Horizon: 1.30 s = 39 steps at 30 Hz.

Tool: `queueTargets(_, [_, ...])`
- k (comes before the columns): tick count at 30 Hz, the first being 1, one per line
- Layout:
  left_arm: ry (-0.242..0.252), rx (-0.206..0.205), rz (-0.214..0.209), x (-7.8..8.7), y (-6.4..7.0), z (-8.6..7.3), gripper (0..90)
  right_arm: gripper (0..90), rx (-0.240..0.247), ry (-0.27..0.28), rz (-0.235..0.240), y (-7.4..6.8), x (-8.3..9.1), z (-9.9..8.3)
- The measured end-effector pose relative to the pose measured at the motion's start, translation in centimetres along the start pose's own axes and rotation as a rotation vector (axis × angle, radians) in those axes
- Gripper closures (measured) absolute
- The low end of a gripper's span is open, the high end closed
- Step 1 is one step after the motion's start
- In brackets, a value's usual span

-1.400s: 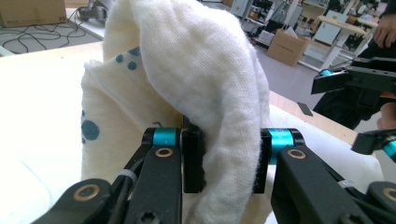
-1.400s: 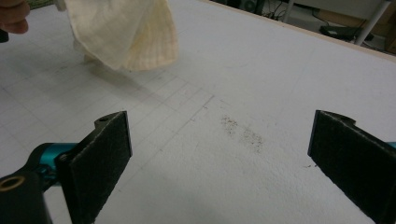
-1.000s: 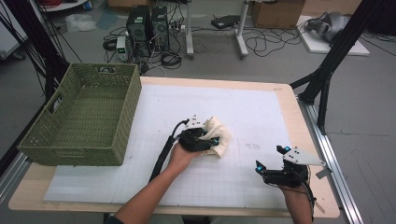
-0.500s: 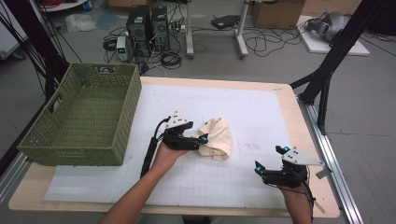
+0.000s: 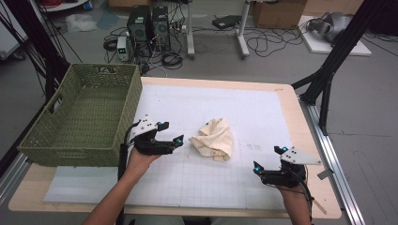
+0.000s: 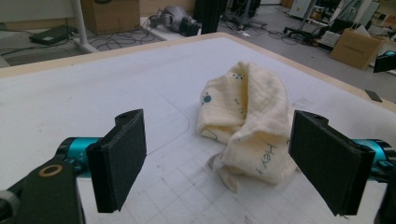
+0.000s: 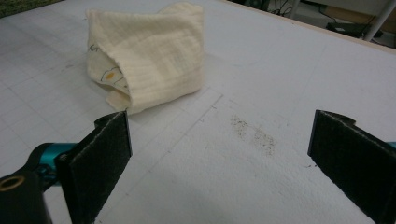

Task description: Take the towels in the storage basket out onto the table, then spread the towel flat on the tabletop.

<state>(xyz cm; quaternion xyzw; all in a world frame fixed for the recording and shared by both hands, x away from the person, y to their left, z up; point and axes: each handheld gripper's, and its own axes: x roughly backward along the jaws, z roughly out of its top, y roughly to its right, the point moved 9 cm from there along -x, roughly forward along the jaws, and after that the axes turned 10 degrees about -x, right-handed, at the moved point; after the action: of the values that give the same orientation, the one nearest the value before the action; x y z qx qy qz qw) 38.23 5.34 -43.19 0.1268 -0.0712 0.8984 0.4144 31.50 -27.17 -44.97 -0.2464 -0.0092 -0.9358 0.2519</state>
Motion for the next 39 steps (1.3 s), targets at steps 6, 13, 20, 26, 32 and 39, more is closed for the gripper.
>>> queueTargets(6, [-0.01,-0.014,0.009,0.8,0.1,-1.2,19.5,5.3,-0.009,0.002,0.007,-0.1,-0.2,0.0])
queueTargets(13, [0.013,-0.008,0.021,1.1,-0.1,-1.0,19.6,5.2,-0.017,0.006,0.005,0.2,-0.3,-0.1])
queueTargets(20, [0.005,-0.009,0.028,1.2,-0.3,-1.2,19.6,5.3,-0.011,-0.001,0.005,0.1,-0.3,-0.2])
queueTargets(26, [0.012,-0.007,0.032,1.2,-0.4,-1.1,19.6,5.3,-0.013,-0.002,0.002,0.1,-0.3,-0.2])
queueTargets(32, [0.008,-0.003,0.026,1.2,-0.3,-1.2,19.6,5.2,-0.01,-0.001,0.004,0.0,-0.5,-0.1])
queueTargets(39, [-0.001,-0.01,0.032,1.2,-0.3,-1.3,19.6,5.1,-0.007,-0.032,0.016,-0.1,-0.8,-0.5])
